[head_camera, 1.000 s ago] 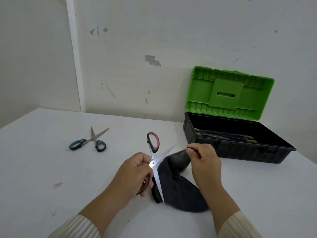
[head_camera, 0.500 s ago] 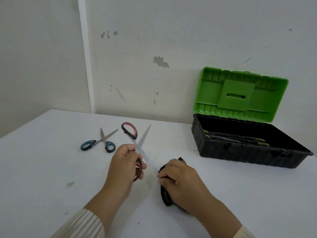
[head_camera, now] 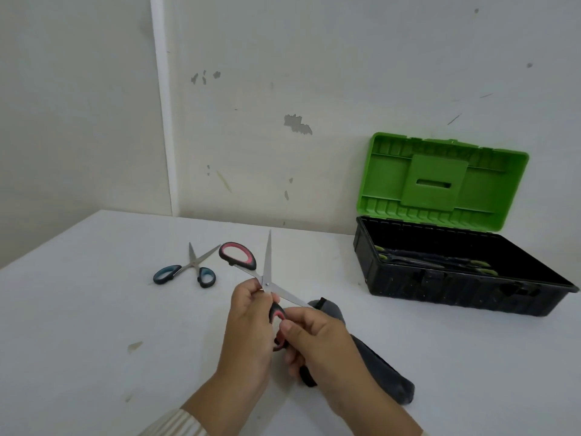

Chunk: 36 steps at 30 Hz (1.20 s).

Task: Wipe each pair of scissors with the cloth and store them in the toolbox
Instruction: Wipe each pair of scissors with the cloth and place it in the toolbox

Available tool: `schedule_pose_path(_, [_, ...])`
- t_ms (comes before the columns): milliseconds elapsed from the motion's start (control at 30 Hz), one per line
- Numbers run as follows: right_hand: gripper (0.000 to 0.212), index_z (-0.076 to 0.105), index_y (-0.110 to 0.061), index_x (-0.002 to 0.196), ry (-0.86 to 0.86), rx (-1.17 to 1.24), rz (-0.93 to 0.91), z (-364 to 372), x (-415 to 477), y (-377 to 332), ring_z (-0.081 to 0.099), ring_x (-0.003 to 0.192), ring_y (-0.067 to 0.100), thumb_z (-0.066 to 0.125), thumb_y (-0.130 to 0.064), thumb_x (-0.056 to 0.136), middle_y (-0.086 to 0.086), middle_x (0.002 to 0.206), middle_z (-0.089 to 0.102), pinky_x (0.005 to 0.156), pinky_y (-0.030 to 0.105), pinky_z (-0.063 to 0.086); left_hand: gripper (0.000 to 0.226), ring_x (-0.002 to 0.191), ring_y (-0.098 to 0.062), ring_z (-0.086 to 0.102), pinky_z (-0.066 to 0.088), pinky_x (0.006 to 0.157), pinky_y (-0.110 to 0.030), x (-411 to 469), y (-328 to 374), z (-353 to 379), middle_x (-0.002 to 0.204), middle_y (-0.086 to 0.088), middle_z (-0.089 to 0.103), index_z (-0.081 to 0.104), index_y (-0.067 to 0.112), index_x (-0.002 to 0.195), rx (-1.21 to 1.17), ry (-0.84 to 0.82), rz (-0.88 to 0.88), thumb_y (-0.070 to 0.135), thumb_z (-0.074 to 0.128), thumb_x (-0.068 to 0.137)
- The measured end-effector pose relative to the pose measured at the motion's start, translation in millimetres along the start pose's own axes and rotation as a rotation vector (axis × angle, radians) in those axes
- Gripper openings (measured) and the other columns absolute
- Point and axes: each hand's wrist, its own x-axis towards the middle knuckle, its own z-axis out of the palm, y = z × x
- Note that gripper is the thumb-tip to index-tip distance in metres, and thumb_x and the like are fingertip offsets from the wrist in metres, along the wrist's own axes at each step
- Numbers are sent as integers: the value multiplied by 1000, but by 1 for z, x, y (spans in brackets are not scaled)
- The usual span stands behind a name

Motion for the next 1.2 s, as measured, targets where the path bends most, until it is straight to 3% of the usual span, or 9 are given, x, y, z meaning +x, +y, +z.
schedule_pose_path(133, [17,71,-16,86,78,4,34,-16,1,-7,48,42,13,56,-9,88,0,53,60,46,21,43,6,73,-21,52,44,66,-32,14,9,-5,79,-6,56,55,14,82,-169,24,6,14,52,88])
schedule_pose_path(233, [17,71,-18,86,101,-62,42,-29,1,-9,46,40,9,57,-10,88,-2,51,59,44,20,42,8,68,-18,56,42,58,-30,27,21,-19,76,-3,59,57,15,89,-316,45,-24,19,53,94])
schedule_pose_path(367, [17,70,-22,84,165,-80,26,-37,3,-9,49,43,9,57,-11,88,1,56,61,46,21,46,12,62,-14,56,49,45,-24,31,19,-26,78,-7,59,62,8,99,-216,-9,-93,5,52,93])
schedule_pose_path(567, [14,68,-17,91,239,-6,0,-44,8,-4,54,49,10,57,-9,88,5,66,66,50,22,51,19,64,-16,70,57,55,-23,13,7,-12,74,-10,74,67,0,100,-119,-310,-238,-1,51,92])
schedule_pose_path(767, [12,68,-14,87,199,-29,4,-45,11,2,55,49,10,57,-10,88,5,67,66,50,23,51,19,60,-14,71,58,52,-24,8,6,-10,70,-6,74,69,2,95,-119,-324,-277,-3,52,91])
schedule_pose_path(867, [11,68,-22,85,296,-328,-84,-49,13,3,57,63,6,58,-24,87,-7,73,67,60,19,48,19,59,-15,70,58,53,-23,6,3,-8,68,-5,73,69,3,94,-72,-307,-249,-3,51,91])
schedule_pose_path(933, [21,65,-27,103,376,-581,-164,-50,14,4,56,82,6,56,-37,87,-9,92,66,71,15,39,20,63,-16,70,58,56,-24,5,1,-6,70,-6,73,70,5,93,-23,-303,-218,-4,52,91])
schedule_pose_path(1033, [36,59,-28,117,378,-601,-179,-48,12,3,55,87,10,53,-46,86,-4,100,63,74,18,39,21,79,-21,73,59,66,-27,0,-3,-5,86,-8,77,72,8,98,109,-339,-148,-2,55,90])
schedule_pose_path(1200, [14,67,-25,89,429,-466,-209,-50,11,-4,64,76,17,58,-35,85,-5,87,68,70,41,56,23,90,-20,73,57,82,-32,-15,-5,6,92,-3,78,73,15,101,243,-386,-48,0,62,86])
